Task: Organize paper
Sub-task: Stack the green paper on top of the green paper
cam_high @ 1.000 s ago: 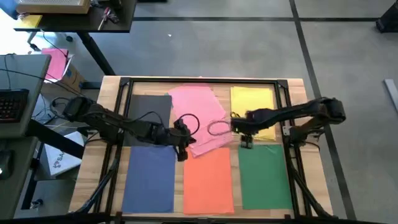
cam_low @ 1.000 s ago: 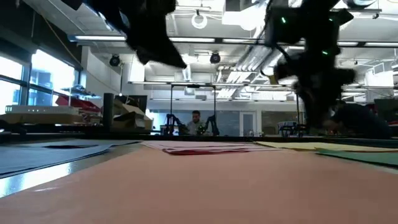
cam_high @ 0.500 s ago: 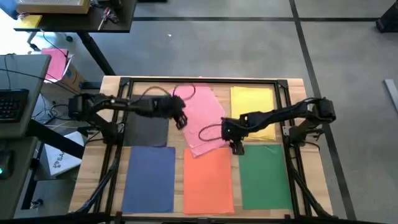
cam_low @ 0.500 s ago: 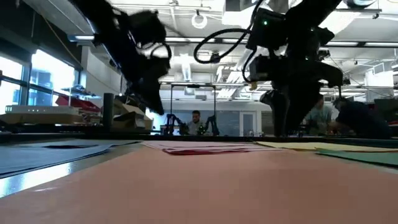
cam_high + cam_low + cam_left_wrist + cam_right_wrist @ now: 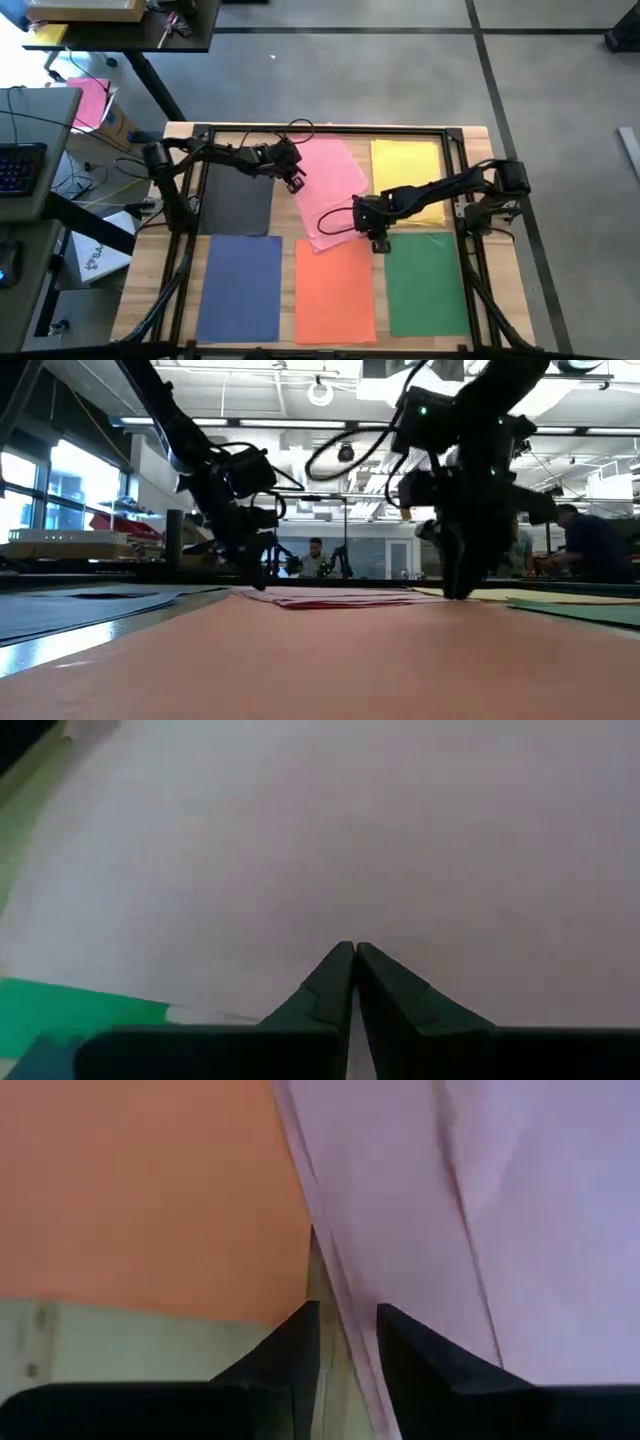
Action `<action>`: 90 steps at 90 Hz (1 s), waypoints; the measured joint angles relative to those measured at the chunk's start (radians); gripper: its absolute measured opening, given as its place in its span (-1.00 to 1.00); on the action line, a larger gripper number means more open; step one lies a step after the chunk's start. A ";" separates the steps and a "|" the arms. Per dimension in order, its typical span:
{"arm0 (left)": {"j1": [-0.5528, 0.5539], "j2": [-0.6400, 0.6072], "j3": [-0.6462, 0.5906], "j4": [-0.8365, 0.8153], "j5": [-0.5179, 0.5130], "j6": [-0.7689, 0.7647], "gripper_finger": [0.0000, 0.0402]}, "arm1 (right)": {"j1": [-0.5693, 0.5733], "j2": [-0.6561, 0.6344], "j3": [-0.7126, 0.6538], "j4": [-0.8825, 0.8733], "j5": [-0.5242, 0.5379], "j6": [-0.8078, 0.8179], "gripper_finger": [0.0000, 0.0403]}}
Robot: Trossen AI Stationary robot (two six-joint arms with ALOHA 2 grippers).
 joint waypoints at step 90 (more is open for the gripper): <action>-0.122 -0.057 -0.011 0.013 -0.048 0.256 -0.96 | 0.014 0.005 0.137 0.022 0.416 0.175 -0.28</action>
